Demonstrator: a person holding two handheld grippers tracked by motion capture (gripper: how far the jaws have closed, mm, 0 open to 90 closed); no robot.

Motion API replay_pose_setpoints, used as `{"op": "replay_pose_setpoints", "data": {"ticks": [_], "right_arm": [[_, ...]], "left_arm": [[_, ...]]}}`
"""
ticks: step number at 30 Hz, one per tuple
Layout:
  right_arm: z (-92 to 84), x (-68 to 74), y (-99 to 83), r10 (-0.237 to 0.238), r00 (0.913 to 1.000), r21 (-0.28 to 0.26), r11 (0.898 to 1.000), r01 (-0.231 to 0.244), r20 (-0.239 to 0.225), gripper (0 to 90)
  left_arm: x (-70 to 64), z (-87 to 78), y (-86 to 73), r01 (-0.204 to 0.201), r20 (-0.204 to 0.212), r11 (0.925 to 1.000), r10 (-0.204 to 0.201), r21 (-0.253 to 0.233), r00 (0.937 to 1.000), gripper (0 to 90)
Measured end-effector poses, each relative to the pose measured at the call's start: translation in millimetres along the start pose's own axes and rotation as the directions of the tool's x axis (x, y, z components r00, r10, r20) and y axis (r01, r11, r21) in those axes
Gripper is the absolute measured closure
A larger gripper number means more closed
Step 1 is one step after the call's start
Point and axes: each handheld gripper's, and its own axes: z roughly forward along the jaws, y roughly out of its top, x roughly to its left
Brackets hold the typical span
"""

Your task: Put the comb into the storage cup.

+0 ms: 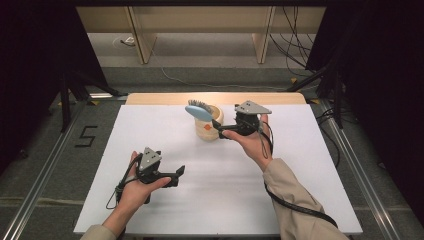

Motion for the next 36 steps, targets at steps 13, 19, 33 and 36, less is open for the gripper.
{"op": "replay_pose_setpoints", "data": {"ticks": [13, 19, 33, 36], "right_arm": [[-28.9, -16.0, -15.3, 0.007, 0.9999, 0.019, 1.000, -0.007, 0.016, 1.8], [-45.9, -24.4, -23.8, 0.014, 0.9997, 0.027, 1.000, -0.015, 0.019, 2.0], [-82.9, -31.3, -44.8, 0.018, 0.9998, 0.057, 0.998, -0.018, 0.002, 2.5], [-88.5, -30.5, -48.4, 0.016, 0.9999, 0.062, 0.998, -0.015, -0.006, 2.5]], "left_arm": [[2.1, 0.3, -1.1, 0.007, -0.004, 1.0000, -0.007, 0.001, 1.0000, 0.0], [3.0, -0.4, -0.5, 0.008, -0.005, 1.0000, -0.008, -0.006, 1.0000, 0.0], [2.7, -1.8, -0.5, 0.008, -0.002, 0.9998, -0.008, -0.018, 1.0000, 0.0], [2.8, -1.9, -0.6, 0.007, -0.002, 0.9998, -0.007, -0.019, 1.0000, 0.0]]}}
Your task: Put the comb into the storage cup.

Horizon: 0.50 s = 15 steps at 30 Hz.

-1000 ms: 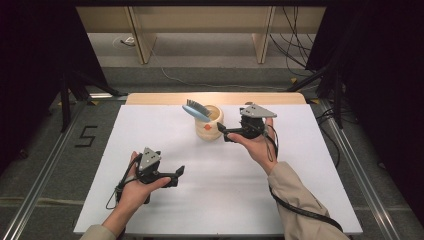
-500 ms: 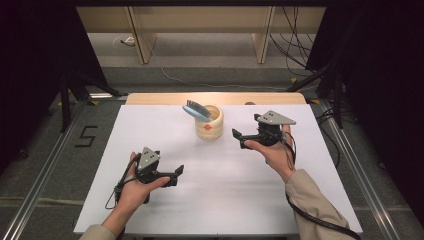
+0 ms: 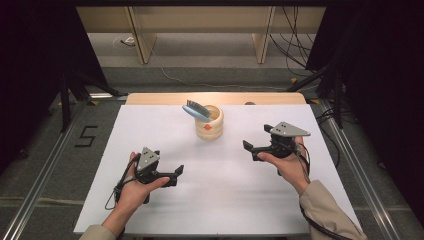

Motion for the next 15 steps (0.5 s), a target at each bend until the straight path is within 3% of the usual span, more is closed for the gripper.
{"op": "replay_pose_setpoints", "data": {"ticks": [15], "right_arm": [[-21.5, 2.7, -15.8, -0.014, 0.9997, 0.009, 1.000, 0.014, -0.022, 2.8]], "left_arm": [[0.1, -1.6, -0.4, -0.004, -0.003, 1.0000, 0.004, -0.004, 1.0000, 0.0]]}}
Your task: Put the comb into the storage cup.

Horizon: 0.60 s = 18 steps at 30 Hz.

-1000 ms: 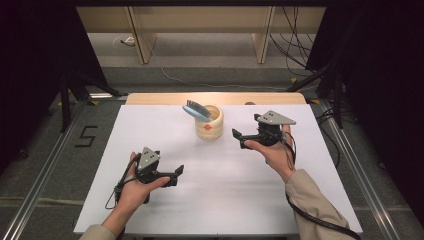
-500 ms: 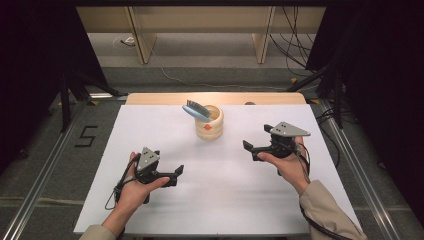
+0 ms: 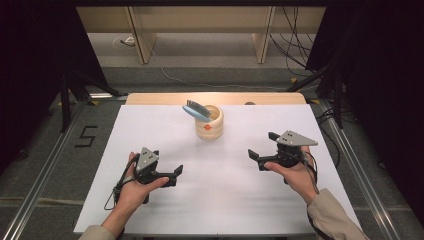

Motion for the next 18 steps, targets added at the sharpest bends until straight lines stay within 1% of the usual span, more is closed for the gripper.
{"op": "replay_pose_setpoints", "data": {"ticks": [8, 13, 18], "right_arm": [[-10.4, -1.3, -5.5, -0.007, 1.0000, -0.001, 1.000, 0.007, -0.007, 2.8], [-14.7, -2.2, -12.9, -0.003, 0.9999, 0.008, 1.000, 0.003, -0.013, 2.7], [-18.9, -3.4, -19.1, -0.002, 1.0000, 0.015, 1.000, 0.002, -0.009, 2.7]], "left_arm": [[0.7, -1.7, 1.0, -0.001, -0.002, 1.0000, 0.001, -0.010, 1.0000, 0.0], [2.3, -2.0, 0.0, -0.004, -0.005, 0.9999, 0.004, -0.016, 1.0000, 0.0], [3.2, -2.7, 0.2, -0.006, -0.006, 0.9999, 0.006, -0.016, 1.0000, 0.0]]}}
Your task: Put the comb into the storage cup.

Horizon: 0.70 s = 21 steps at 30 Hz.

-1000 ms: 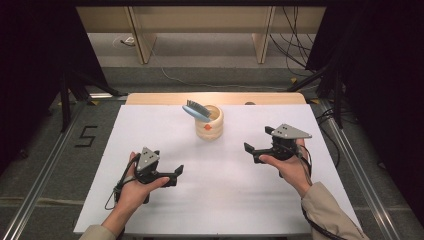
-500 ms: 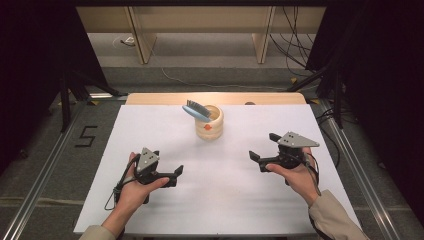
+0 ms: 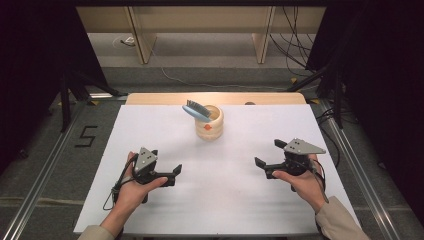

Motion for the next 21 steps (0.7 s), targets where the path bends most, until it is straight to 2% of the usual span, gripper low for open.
{"op": "replay_pose_setpoints", "data": {"ticks": [13, 21], "right_arm": [[-20.6, -8.2, -9.9, 0.017, 0.9994, -0.017, 1.000, -0.016, 0.031, 2.7], [-29.7, -9.8, -20.6, 0.026, 0.9989, -0.004, 1.000, -0.026, 0.039, 2.7]], "left_arm": [[-0.8, -1.8, 0.8, -0.001, 0.001, 1.0000, 0.001, -0.007, 1.0000, 0.0], [-0.7, -1.4, 0.6, 0.000, -0.001, 1.0000, 0.000, -0.006, 1.0000, 0.0]]}}
